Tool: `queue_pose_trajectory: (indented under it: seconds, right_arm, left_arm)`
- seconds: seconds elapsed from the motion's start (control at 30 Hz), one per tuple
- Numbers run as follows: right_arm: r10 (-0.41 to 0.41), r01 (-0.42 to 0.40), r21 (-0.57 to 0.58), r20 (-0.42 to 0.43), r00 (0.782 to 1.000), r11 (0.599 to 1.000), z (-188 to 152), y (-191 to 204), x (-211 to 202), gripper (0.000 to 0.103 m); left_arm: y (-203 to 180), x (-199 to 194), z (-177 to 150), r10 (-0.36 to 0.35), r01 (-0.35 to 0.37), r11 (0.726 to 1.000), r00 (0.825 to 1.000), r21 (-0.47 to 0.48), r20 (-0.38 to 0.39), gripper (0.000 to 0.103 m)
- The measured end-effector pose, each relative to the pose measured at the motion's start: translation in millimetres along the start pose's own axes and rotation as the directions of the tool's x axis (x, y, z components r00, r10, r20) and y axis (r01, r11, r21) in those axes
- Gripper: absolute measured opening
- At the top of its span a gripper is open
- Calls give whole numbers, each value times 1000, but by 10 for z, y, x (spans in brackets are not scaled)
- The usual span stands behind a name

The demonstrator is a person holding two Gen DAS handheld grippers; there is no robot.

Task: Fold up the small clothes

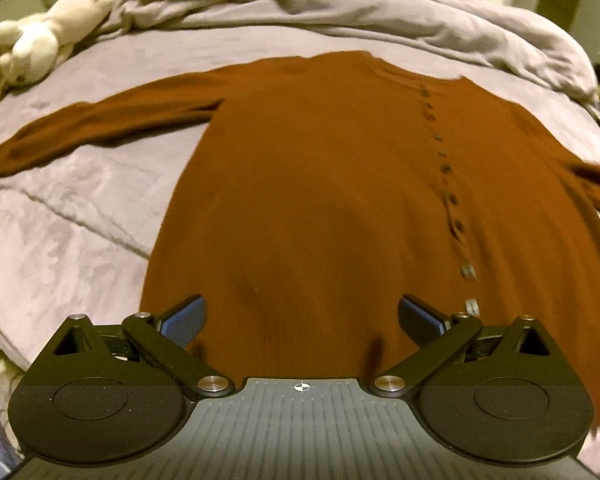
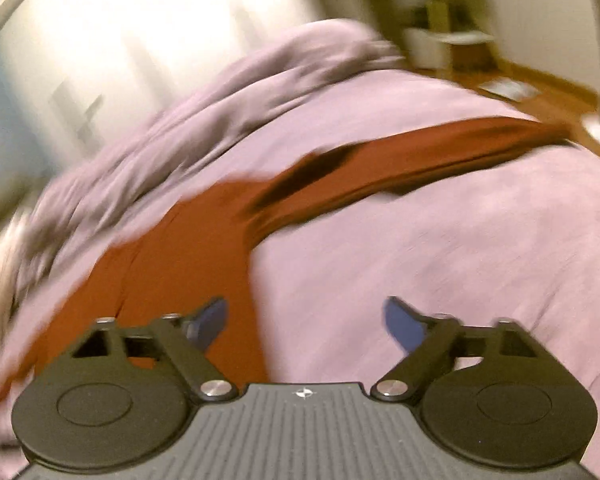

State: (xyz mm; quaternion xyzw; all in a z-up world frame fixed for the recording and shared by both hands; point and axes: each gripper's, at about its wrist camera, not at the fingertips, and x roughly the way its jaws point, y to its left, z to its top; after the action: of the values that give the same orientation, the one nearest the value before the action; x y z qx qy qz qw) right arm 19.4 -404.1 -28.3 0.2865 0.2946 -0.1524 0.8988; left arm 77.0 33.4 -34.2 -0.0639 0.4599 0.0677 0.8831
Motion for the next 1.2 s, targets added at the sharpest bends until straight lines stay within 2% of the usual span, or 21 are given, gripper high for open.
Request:
queue_pose_trajectory:
  seconds: [0.03,0.1,0.17,0.23,0.37,0.43,0.47,0.57,0.6,0.67,0.7,0.77,0.83,0.87,0.93,1.0,1.07,1.13,1.17,1.2]
  right_arm:
    - [-23,22,63,14,1000,998,137,-169,72,60]
    - [-80,69,199,45,996,978,418,-546,238,44]
    - [-118,95,294,65,991,951,584,-822,376,42]
    - [-132,87,411,83,988,907,705,-1093,508,40]
    - [-137,63,556,92,986,829,758,-1400,776,34]
    - [-145,58,581,104,984,812,756,-1474,871,26]
    - [-147,53,590,112,983,805,762,-1499,901,25]
    - [-156,65,584,108,982,809,799,-1574,925,15]
    - [-167,82,563,103,981,823,829,-1561,934,10]
    - [-201,123,501,106,974,856,912,-1452,896,7]
    - [-221,145,448,123,968,882,983,-1329,863,7]
    - [-252,196,267,193,948,943,1078,-931,757,7]
    - [-193,186,53,260,946,981,1080,-401,677,7]
    - [-145,164,-45,281,949,985,1055,-144,652,7]
    - [-27,111,-280,289,957,954,930,451,644,7]
    - [97,33,-495,234,967,868,674,1029,692,8]
    - [175,-59,-633,122,977,772,370,1432,812,12]
    - [173,-97,-704,37,984,704,96,1673,988,24]
    - [146,-99,-738,0,989,667,-60,1743,1067,26]
    - [128,-95,-755,-15,992,648,-150,1754,1108,27]
  left_arm:
    - [-2,43,44,7,-7,1000,1000,-11,5,103]
    - [-22,135,125,22,-21,1000,1000,-19,12,103]
    - [-65,213,181,32,-32,999,999,-17,19,103]
    - [-115,279,202,32,-32,999,999,-7,27,103]
    - [-236,427,208,40,-40,999,999,26,30,103]
    - [-271,499,206,45,-46,998,999,33,21,103]
    - [-270,523,192,39,-39,999,999,32,16,103]
    - [-248,561,175,24,-24,1000,1000,18,11,103]
    - [-234,565,182,18,-18,1000,1000,17,7,103]
    - [-213,557,215,12,-12,1000,1000,17,1,103]
    - [-206,542,232,12,-13,1000,1000,20,8,103]
    - [-200,498,268,20,-21,999,999,30,35,103]
    - [-202,446,328,15,-17,999,998,30,67,103]
    - [-205,417,364,3,-6,1000,997,28,82,103]
    - [-233,359,449,-31,27,999,993,34,114,103]
    - [-277,298,531,-63,57,997,986,47,155,103]
    - [-337,272,623,-101,93,994,978,56,184,103]
    - [-398,292,721,-163,155,986,968,60,189,103]
    - [-432,314,770,-203,194,979,962,64,183,103]
    - [-470,336,805,-233,226,972,956,64,177,103]
